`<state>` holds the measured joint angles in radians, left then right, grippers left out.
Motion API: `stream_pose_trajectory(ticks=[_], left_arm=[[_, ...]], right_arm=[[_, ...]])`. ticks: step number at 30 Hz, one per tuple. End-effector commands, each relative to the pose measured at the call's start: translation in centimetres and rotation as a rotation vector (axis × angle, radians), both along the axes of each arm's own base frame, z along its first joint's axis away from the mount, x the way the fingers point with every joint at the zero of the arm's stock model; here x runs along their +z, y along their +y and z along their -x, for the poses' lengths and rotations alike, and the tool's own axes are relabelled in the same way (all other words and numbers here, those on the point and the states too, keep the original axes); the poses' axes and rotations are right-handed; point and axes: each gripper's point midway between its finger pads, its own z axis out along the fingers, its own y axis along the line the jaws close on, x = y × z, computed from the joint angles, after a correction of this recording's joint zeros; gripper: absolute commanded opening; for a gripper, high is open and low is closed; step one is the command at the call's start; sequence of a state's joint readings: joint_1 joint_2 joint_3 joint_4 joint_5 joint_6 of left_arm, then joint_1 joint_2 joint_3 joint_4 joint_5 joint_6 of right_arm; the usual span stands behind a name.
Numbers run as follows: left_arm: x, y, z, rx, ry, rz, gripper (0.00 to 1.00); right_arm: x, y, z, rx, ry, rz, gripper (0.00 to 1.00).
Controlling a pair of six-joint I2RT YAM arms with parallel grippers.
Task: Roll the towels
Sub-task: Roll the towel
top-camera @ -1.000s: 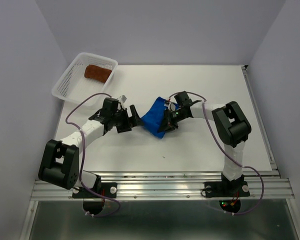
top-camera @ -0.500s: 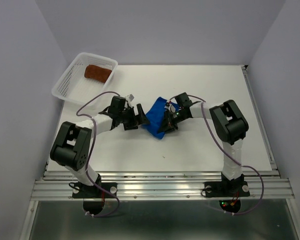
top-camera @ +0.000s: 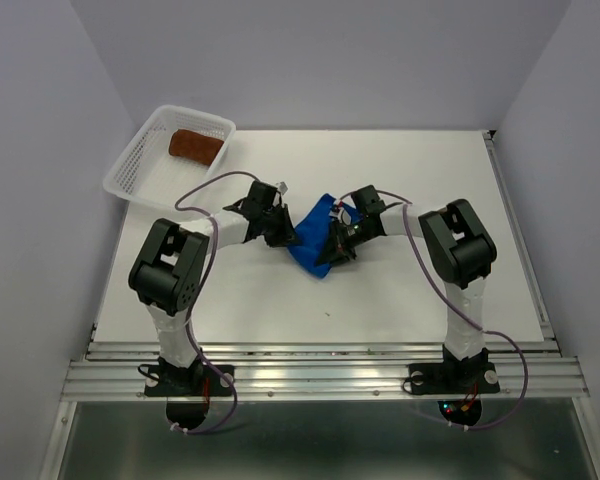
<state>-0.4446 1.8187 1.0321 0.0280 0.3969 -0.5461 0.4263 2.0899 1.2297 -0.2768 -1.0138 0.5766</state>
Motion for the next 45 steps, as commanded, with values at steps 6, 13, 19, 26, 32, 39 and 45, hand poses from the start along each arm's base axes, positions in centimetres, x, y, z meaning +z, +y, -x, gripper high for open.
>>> stream_pose_trajectory(ticks=[6, 13, 19, 26, 32, 39, 45], left_arm=[[0.2, 1.9, -0.4, 0.074, 0.1, -0.231, 0.0], [0.3, 4.7, 3.2, 0.08, 0.335, -0.422, 0.0], [0.2, 6.5, 5.7, 0.07, 0.456, -0.524, 0.0], [-0.5, 7.0, 6.4, 0.075, 0.559, -0.57, 0.0], [-0.8, 7.5, 6.0, 0.099, 0.59, -0.623, 0.0], [-0.8, 7.5, 5.9, 0.101, 0.606, -0.623, 0.0], [-0.7, 7.3, 5.7, 0.097, 0.603, -0.603, 0.0]], right_arm=[[0.9, -1.5, -1.3, 0.059, -0.283, 0.071, 0.4], [5.9, -1.2, -0.4, 0.197, -0.834, 0.205, 0.66], [9.4, 1.5, 1.6, 0.294, -1.308, 0.301, 0.7], [7.9, 6.0, 4.6, 0.444, -1.504, 0.33, 0.69], [4.9, 7.3, 5.5, 0.56, -1.561, 0.426, 0.69], [1.7, 6.3, 3.9, 0.595, -1.599, 0.622, 0.69], [-0.8, 4.9, 2.6, 0.618, -1.618, 0.769, 0.46]])
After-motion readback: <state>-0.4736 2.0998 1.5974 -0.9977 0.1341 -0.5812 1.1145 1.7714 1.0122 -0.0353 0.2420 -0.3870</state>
